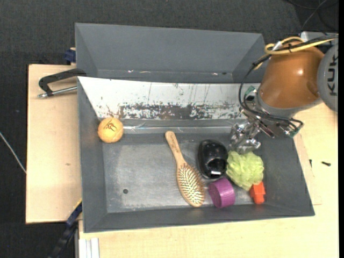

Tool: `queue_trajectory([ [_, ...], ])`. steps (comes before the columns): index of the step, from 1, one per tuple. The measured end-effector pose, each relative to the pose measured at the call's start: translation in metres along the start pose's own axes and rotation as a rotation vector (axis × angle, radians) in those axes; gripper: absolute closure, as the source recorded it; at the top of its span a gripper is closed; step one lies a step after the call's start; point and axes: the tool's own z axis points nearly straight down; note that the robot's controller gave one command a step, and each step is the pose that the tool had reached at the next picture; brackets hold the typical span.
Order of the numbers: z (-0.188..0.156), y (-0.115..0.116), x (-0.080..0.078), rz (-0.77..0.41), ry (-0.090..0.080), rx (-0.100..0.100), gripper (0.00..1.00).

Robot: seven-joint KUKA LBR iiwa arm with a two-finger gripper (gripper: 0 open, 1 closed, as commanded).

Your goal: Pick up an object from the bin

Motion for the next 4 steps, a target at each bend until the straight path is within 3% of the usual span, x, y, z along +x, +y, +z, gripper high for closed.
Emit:
queue_trajectory([
  [1,-0.025,-0.021,0.031,-0.033,-0.005,0.005,0.00],
  [3,-0.023,-0.021,0.030,-0.053,-0.004,0.005,0.00],
  [4,0.022,-0.009,0.006,-0.324,-0.003,0.011,0.00],
])
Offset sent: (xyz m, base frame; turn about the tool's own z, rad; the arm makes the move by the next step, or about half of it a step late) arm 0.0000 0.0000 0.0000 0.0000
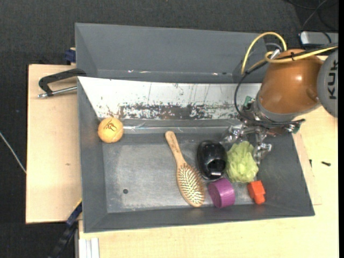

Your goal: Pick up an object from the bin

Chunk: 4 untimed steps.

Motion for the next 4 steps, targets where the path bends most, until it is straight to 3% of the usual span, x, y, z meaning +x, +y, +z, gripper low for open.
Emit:
queue_trajectory([
  [1,0.019,0.006,0.034,-0.041,-0.001,-0.005,1.00],
  [2,0.019,0.006,0.033,-0.041,-0.002,-0.005,1.00],
  [3,-0.024,0.004,0.025,-0.040,-0.001,-0.013,1.00],
  [4,-0.093,0.009,0.013,-0.049,-0.002,-0.010,1.00],
])
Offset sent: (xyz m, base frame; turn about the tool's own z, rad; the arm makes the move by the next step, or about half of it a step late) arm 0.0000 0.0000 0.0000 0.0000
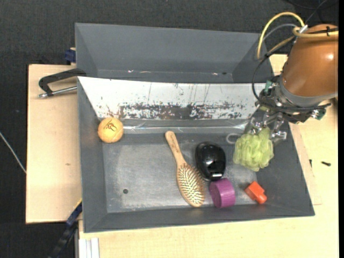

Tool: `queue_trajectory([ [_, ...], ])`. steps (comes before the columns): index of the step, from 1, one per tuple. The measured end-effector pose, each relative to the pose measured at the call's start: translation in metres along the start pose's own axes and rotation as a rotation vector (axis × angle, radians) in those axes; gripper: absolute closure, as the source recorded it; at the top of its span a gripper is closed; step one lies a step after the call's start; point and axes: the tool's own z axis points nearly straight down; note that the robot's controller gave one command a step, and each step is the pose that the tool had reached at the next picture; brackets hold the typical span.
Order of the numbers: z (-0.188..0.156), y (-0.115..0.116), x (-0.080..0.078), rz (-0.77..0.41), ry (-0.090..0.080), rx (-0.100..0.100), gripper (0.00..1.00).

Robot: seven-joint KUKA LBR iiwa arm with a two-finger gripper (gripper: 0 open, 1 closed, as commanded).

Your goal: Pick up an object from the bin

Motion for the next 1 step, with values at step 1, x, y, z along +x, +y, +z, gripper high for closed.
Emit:
queue_trajectory([
  [1,-0.0681,0.0000,0.0140,-0.014,-0.001,0.001,1.00],
])
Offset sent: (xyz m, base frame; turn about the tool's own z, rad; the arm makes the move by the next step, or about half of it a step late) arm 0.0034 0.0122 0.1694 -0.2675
